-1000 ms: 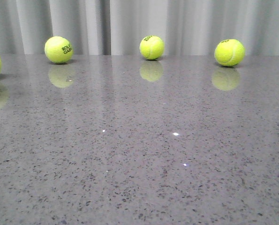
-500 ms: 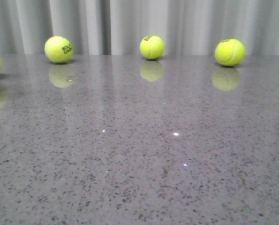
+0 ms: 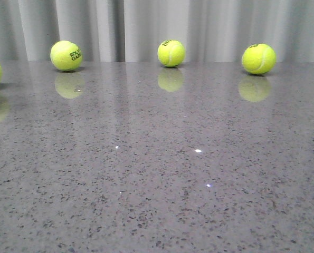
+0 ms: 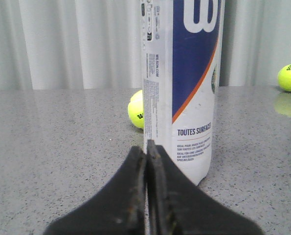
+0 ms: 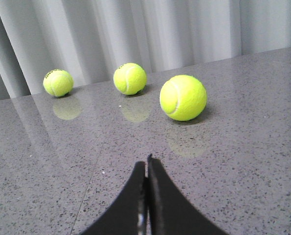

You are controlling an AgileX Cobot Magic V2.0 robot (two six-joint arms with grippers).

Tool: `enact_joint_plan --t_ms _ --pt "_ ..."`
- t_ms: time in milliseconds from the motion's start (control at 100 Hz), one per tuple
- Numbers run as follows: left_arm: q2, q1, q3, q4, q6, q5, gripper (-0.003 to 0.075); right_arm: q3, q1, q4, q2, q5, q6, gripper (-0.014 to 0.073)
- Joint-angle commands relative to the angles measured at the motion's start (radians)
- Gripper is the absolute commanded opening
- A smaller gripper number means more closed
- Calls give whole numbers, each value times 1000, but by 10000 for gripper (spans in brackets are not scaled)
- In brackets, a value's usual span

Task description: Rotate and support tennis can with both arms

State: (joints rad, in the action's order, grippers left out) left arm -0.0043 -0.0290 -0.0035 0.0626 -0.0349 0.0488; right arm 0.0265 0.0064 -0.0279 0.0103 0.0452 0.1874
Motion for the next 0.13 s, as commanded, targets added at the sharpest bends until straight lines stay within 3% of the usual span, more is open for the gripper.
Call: enact_joint_plan --t_ms 0,120 --pt "-39 4 47 -7 -10 -81 -21 -19 2 8 22 -86 0 -68" --pt "-39 4 47 -7 -10 -81 -21 -19 2 8 22 -86 0 -68"
